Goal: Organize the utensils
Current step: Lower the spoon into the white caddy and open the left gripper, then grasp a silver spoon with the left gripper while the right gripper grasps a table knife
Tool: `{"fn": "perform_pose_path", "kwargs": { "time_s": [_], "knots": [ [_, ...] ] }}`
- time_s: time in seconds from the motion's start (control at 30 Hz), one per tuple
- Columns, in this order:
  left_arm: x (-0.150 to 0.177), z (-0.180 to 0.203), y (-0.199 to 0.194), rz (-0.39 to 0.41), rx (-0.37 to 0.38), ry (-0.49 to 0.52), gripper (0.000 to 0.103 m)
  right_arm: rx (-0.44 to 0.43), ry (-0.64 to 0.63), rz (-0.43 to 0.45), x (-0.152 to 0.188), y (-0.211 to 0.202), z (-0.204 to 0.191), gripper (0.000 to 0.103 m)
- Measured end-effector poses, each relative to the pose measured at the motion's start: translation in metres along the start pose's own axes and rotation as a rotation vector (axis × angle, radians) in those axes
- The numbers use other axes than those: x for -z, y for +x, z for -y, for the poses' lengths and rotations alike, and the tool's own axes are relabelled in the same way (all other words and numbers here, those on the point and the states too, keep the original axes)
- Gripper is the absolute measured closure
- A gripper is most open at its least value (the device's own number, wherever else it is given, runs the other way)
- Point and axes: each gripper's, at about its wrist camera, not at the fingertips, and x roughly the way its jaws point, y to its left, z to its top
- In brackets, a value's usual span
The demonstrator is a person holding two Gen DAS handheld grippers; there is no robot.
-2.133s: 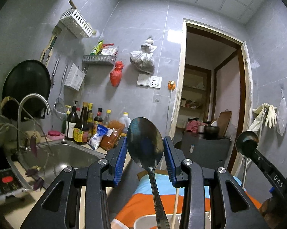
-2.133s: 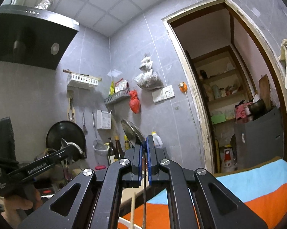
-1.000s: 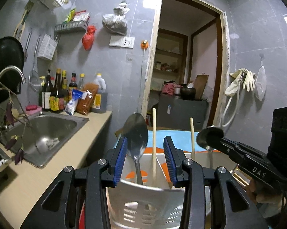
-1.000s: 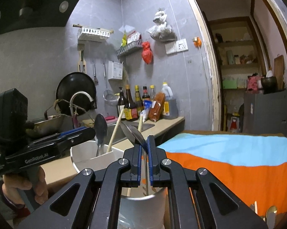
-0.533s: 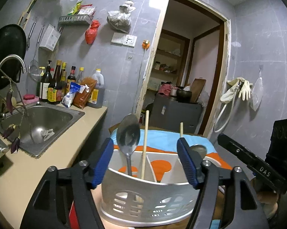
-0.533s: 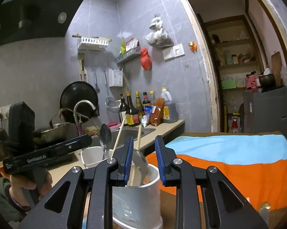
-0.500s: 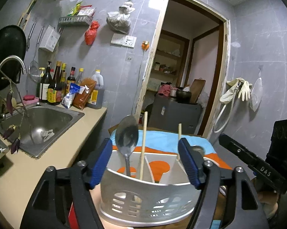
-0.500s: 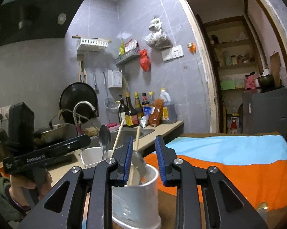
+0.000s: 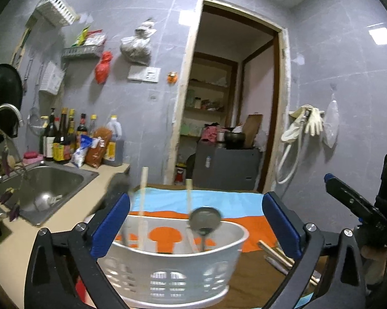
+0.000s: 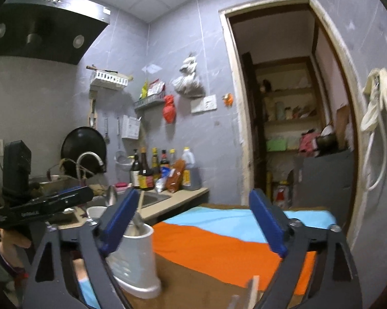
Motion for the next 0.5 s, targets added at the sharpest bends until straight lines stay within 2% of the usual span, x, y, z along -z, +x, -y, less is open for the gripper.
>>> {"fn": "perform_pose_path", "kwargs": {
  "time_s": [0.1, 0.3, 0.5],
  "knots": [
    [0.005, 0.015, 0.002, 0.003, 0.031, 0.009, 0.002, 0.04, -0.048, 0.012, 0.0, -0.018, 0.008, 0.0],
    [0.017, 0.047, 0.011, -0.019, 0.079, 0.047, 0.002, 0.104, -0.065, 0.005, 0.007, -0.044, 0.025, 0.0],
    [0.035, 0.077, 0.026, -0.104, 0.141, 0.077, 0.002, 0.162, -0.041, -0.044, 0.018, -0.055, 0.049, 0.0]
  ]
}}
